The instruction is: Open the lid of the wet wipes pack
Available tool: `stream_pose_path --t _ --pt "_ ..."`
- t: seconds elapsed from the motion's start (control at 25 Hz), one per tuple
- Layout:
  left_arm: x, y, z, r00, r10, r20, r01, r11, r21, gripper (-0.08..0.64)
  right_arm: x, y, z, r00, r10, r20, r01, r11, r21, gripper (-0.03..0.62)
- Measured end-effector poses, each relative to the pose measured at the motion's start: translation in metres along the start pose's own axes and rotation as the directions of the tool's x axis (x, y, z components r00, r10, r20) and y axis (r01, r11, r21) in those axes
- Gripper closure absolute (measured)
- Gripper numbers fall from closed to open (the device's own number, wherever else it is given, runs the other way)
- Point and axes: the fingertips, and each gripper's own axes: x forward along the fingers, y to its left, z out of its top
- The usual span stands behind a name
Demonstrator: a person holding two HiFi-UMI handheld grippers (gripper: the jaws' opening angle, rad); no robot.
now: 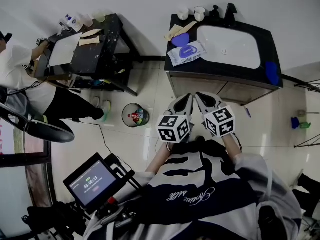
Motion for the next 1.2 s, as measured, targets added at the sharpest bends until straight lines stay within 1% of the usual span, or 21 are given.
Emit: stream_pose_path --t 0.16,0.32,0.44,0.84,1.2 --pt "-0.004 -0.017 -0.015 0.999 0.045 0.021 -0.045 0.999 0.015 0.561 -0.027 -0.003 -0.009 0.999 0.022 0.029 -0.021 1.0 -0.011 0.594" --pt "-0.005 -0.023 -0.022 0.997 0.068 0.019 -0.069 0.997 0.026 0.561 -0.038 -0.006 -0.014 0.999 0.027 0.029 -0.027 1.0 -0.01 0.593" --pt "-0.006 -0.027 -0.025 0.997 0.076 0.009 -0.076 0.996 0.039 0.561 -0.041 -0.006 -0.015 0.999 0.036 0.03 -0.036 0.999 -0.009 0.594" --pt "-0.002 -0.027 -0.027 0.997 0.081 0.002 -0.081 0.996 0.039 0.561 -0.052 -0.008 -0.016 0.999 0.031 0.037 -0.03 0.999 -0.015 0.594" --pt "-0.008 -0.016 -0.026 0.994 0.106 0.016 -0.107 0.994 0.028 0.561 -0.048 -0.006 -0.015 0.999 0.029 0.037 -0.028 0.999 -0.041 0.593"
